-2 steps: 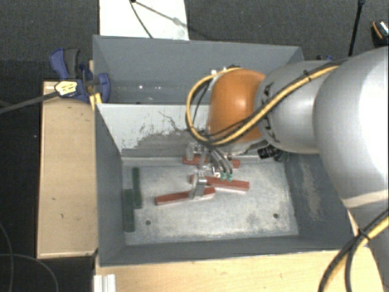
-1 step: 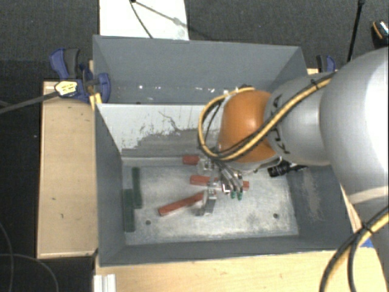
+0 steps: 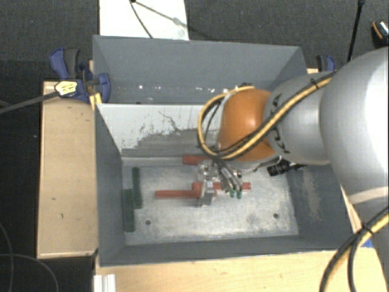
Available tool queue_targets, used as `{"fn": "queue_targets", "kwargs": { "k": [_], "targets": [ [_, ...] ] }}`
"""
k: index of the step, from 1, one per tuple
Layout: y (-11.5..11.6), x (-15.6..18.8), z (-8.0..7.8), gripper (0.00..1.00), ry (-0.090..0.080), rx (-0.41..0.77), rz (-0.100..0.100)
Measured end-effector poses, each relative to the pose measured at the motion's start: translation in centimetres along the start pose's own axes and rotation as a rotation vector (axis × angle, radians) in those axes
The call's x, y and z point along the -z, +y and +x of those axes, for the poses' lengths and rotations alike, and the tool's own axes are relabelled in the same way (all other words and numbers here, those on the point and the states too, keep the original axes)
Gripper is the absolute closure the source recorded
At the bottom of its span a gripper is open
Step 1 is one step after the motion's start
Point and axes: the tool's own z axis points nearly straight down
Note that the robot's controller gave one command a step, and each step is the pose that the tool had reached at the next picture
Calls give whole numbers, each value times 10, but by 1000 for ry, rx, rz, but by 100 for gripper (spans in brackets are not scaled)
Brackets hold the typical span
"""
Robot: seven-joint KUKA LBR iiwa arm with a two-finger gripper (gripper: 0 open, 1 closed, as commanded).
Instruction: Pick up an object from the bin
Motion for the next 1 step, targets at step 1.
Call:
{"fn": "queue_targets", "kwargs": {
  "k": [1],
  "targets": [
    [-1, 144, 17, 100, -7, 11, -2]
  ]
}}
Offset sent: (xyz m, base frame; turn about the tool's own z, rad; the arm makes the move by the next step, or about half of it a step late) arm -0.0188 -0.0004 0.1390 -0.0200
